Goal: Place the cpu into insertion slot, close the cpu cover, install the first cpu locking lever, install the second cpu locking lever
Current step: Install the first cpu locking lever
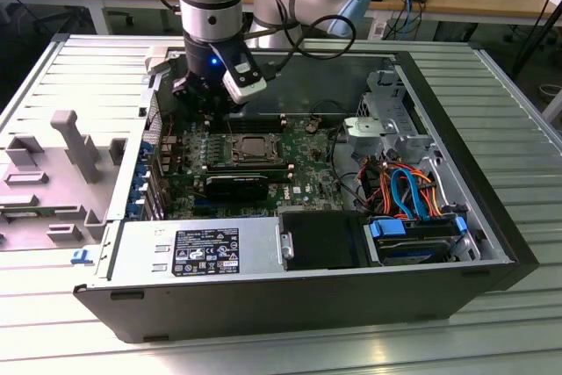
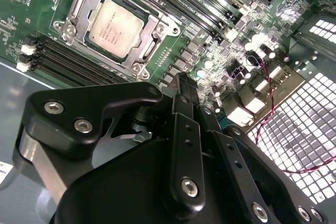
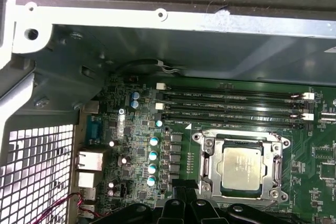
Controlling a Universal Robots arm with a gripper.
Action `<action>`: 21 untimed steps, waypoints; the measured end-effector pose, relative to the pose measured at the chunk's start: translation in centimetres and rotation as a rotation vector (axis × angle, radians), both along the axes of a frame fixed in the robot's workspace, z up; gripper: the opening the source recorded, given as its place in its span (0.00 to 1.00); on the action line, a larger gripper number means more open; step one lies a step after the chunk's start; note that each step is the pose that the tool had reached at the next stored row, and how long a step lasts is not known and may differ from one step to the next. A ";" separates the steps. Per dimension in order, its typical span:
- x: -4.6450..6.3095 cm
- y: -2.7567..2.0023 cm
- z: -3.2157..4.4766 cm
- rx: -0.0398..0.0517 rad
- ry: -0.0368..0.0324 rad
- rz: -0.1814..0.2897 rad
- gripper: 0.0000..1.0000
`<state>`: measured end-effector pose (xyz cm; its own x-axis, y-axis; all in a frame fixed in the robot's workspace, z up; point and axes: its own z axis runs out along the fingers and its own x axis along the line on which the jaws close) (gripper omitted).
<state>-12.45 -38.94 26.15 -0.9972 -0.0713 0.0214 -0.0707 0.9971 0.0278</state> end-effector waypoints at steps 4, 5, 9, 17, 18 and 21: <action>-0.2 0.00 0.00 0.0000 0.0000 0.000 0.11; -0.2 0.00 0.00 0.0000 0.0001 0.000 0.11; -0.3 0.00 0.00 0.0000 0.0000 0.000 0.11; -0.6 0.00 0.00 0.0000 0.0000 0.000 0.11; -0.6 0.00 0.00 0.0000 0.0000 0.000 0.11; -0.7 0.00 0.00 0.0000 0.0000 0.000 0.11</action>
<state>-13.12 -38.94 26.15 -0.9972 -0.0712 0.0214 -0.0706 0.9971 0.0278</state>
